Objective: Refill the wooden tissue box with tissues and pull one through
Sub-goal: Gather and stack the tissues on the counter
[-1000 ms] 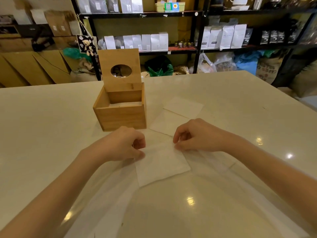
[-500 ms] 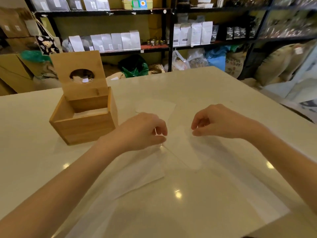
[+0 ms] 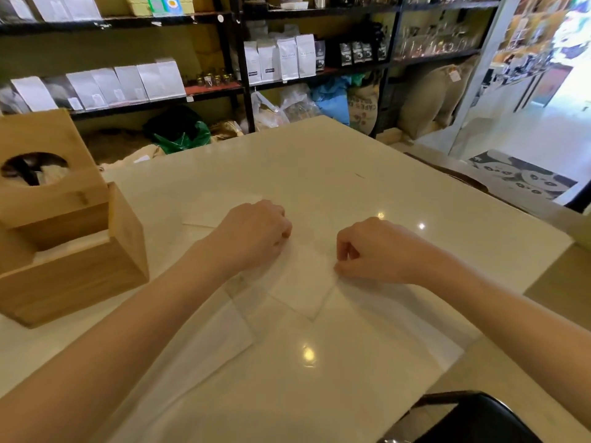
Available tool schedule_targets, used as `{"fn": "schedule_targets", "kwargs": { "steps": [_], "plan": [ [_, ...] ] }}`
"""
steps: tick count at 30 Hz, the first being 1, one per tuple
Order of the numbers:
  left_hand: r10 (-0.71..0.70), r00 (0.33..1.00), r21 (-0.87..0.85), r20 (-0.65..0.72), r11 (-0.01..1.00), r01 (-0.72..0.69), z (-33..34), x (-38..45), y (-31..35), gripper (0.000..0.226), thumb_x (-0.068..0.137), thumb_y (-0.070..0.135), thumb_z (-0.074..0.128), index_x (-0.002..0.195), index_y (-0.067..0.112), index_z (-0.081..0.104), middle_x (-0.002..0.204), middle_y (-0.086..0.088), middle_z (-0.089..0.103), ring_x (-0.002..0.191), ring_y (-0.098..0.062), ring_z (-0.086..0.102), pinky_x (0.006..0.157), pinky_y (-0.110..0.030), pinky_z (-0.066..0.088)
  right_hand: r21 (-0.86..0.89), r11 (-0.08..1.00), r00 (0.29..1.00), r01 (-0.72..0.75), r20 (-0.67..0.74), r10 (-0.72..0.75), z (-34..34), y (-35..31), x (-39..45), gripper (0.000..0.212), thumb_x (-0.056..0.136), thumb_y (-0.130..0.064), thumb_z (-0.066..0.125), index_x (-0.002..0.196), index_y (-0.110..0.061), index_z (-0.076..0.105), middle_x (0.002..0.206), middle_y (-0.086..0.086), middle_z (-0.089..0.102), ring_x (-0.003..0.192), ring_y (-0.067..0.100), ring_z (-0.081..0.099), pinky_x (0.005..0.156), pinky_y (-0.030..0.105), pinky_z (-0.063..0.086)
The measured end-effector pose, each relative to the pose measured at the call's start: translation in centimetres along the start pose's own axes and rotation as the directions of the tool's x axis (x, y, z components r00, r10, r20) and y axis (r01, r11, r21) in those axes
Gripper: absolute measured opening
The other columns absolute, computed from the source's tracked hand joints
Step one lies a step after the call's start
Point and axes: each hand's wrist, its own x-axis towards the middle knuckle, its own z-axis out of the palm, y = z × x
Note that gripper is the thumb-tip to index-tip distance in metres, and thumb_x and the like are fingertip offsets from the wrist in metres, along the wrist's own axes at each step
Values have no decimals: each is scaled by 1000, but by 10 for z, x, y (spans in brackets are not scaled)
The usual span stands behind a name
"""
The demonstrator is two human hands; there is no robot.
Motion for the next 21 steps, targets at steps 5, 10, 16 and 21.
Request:
{"fn": "schedule_targets", "kwargs": {
  "steps": [5, 10, 16, 21],
  "plan": [
    [23, 1000, 30, -17, 999, -23, 1, 2, 2, 25, 90, 18, 44, 103, 15, 64, 106, -2, 62, 101, -21, 54, 66, -28, 37, -34, 999, 1000, 27, -6, -27, 6, -4, 0, 8, 83, -22, 50, 82, -18, 57, 74, -4, 51, 74, 22, 51, 64, 29, 39],
    [-62, 998, -110, 5, 992, 62, -1, -4, 1, 15, 86, 18, 49, 90, 12, 62, 93, -3, 62, 87, -21, 54, 66, -30, 41, 66, 996, 998, 55, -9, -55, 3, -2, 5, 7, 83, -21, 53, 78, -16, 55, 68, -9, 48, 70, 19, 50, 62, 32, 41],
    [-277, 958, -538, 79, 797, 275, -29, -25, -16, 10, 77, 12, 67, 87, 11, 65, 77, 2, 62, 71, -13, 58, 68, -27, 51, 561, 825, 985, 71, -168, 29, -14, -8, 16, 8, 79, -11, 60, 71, -14, 61, 60, -3, 63, 57, 10, 59, 59, 25, 52],
    [-335, 904, -676, 265, 604, 422, -57, -53, -25, 18, 81, 16, 67, 93, 25, 56, 70, 11, 63, 57, 1, 59, 56, -16, 42, 774, 630, 997, 57, -76, 4, -31, -28, 29, 18, 82, -8, 56, 80, -20, 69, 54, -10, 62, 48, 1, 54, 43, 13, 41]
  ]
}}
